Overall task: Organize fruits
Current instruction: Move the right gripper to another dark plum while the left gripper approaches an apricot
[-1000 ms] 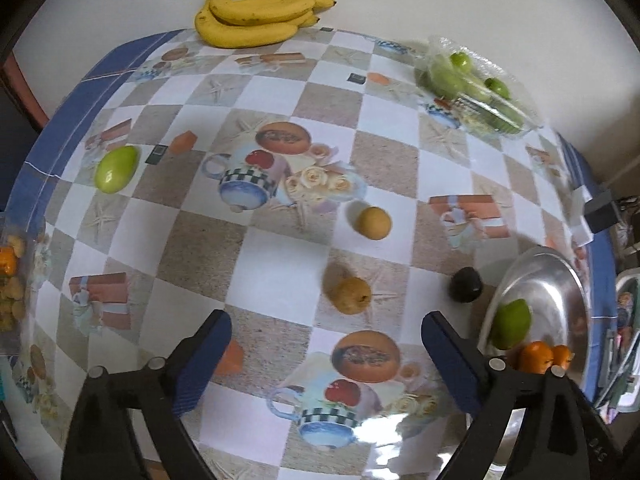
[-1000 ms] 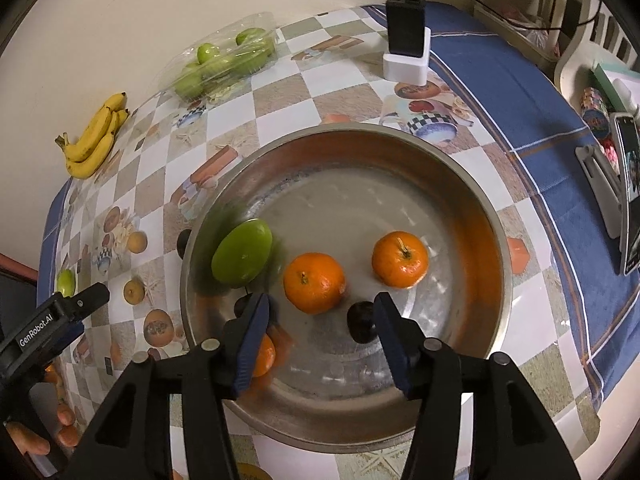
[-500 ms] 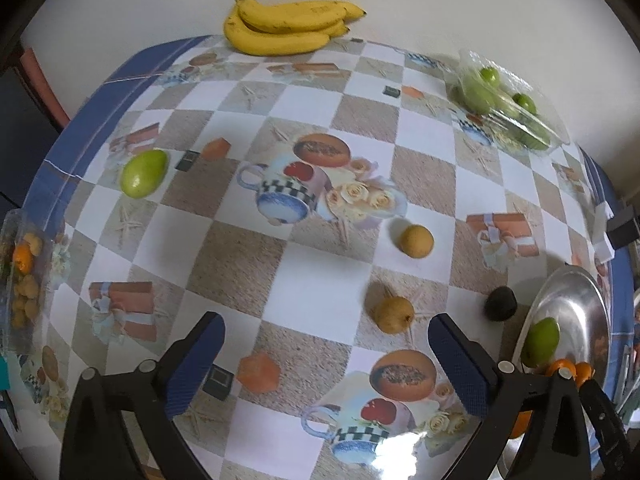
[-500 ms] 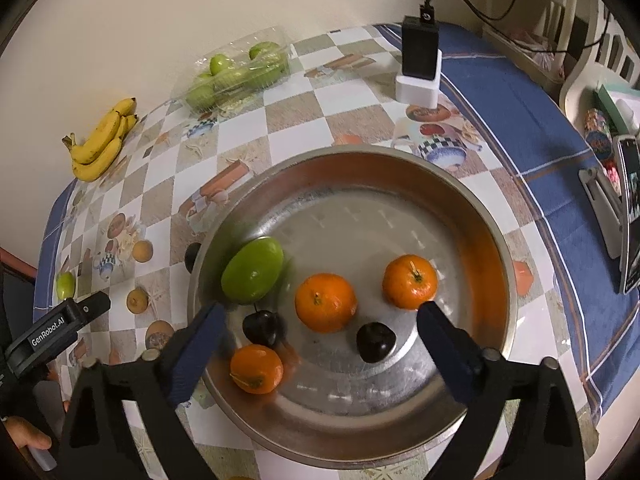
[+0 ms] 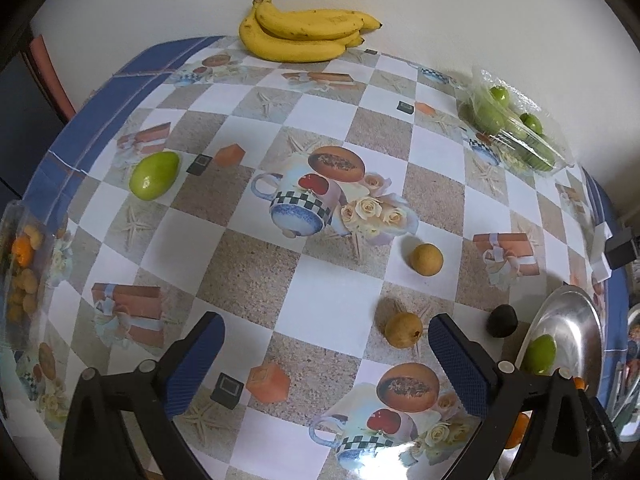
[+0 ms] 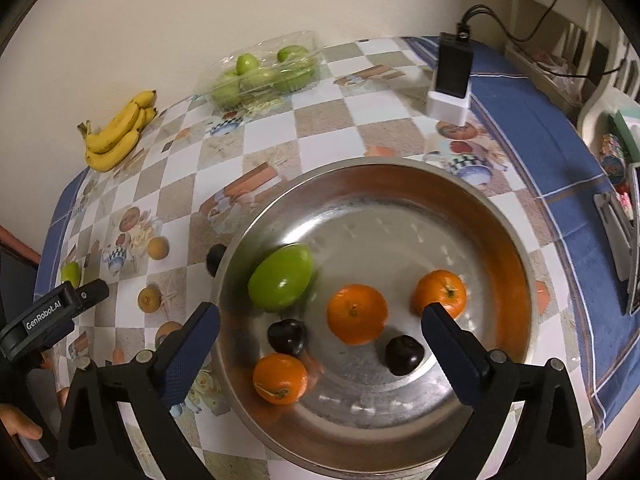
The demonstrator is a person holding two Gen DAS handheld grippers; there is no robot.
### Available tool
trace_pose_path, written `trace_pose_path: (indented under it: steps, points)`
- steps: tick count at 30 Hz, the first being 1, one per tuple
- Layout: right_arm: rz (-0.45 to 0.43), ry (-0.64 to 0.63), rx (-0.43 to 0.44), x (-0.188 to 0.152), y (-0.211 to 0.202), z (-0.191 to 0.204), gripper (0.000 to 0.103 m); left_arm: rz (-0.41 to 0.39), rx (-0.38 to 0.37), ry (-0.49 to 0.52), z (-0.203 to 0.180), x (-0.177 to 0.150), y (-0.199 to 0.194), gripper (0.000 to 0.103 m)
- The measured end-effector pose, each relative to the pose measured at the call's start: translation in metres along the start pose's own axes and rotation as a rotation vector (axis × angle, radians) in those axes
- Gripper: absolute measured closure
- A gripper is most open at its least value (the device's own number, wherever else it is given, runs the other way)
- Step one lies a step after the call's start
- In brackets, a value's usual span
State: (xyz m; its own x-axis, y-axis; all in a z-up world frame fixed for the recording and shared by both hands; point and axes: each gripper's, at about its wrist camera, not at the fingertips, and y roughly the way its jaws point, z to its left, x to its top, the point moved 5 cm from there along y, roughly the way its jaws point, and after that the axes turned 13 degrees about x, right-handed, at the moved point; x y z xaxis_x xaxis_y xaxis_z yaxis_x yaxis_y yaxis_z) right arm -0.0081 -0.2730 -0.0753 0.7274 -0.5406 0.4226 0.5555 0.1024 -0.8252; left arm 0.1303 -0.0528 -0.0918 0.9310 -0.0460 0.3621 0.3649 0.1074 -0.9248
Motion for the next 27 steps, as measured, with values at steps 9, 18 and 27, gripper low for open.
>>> trace_pose_path:
  steps: [9,18,27]
  points:
    - [0.022,-0.109,0.059,0.006,0.016,0.030,0.002,-0.005,-0.013,-0.025,0.005,0.004,0.000,0.000]
    - [0.030,-0.192,0.101,0.018,0.027,0.062,0.002,-0.017,-0.026,-0.012,0.003,0.008,0.000,0.000]
    - [0.062,-0.260,0.110,0.026,0.040,0.079,0.002,-0.015,-0.030,-0.001,0.000,0.012,0.001,0.000]
